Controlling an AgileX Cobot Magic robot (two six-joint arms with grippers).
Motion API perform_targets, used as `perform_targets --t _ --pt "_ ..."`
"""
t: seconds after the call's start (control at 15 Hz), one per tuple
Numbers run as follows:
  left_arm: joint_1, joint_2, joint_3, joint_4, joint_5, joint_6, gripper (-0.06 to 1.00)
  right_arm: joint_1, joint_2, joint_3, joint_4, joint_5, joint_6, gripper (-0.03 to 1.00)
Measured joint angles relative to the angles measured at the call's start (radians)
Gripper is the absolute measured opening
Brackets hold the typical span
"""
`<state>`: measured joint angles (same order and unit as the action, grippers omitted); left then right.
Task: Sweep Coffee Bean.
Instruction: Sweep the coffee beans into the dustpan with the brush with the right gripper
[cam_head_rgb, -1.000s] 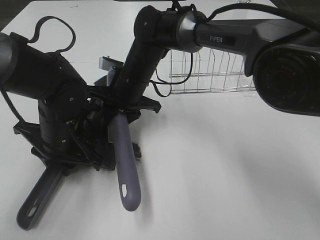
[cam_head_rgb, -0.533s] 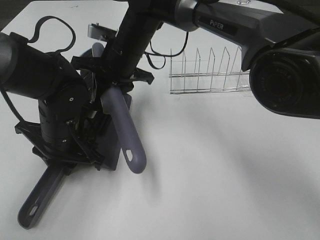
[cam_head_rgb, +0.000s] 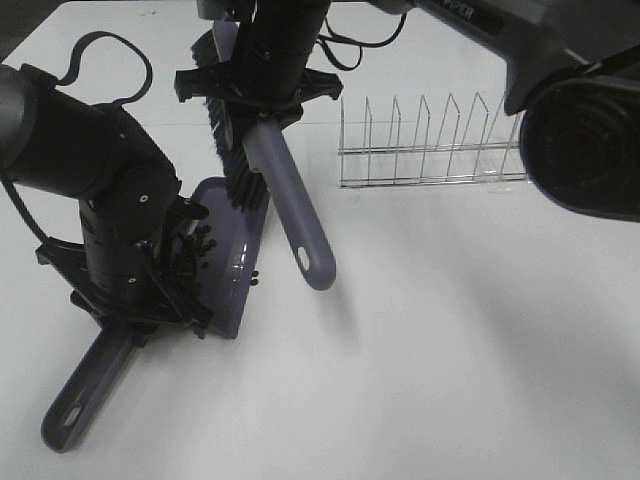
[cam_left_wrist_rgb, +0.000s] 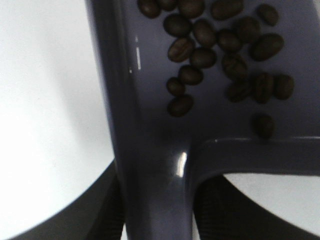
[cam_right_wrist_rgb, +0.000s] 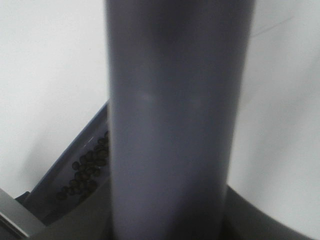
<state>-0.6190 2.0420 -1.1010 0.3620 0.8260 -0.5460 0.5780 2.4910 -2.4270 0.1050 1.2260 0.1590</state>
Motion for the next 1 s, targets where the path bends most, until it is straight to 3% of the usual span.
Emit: perform_targets --t 0.33,0.6,1.0 --pt "0.000 0.000 -0.001 -0.016 -0.004 0.011 0.35 -0.087 -0.164 0.239 -0.118 -0.001 -0.003 0.29" --pt "0.044 -0.014 0.000 -0.027 -0.009 0.004 0.35 -0.094 -0.265 0.442 -0.156 0.002 -0.002 0.29" --pt "0.137 -0.151 0.006 -0.118 0.063 0.126 0.35 -0.094 -0.271 0.481 -0.132 0.007 -0.002 0.29"
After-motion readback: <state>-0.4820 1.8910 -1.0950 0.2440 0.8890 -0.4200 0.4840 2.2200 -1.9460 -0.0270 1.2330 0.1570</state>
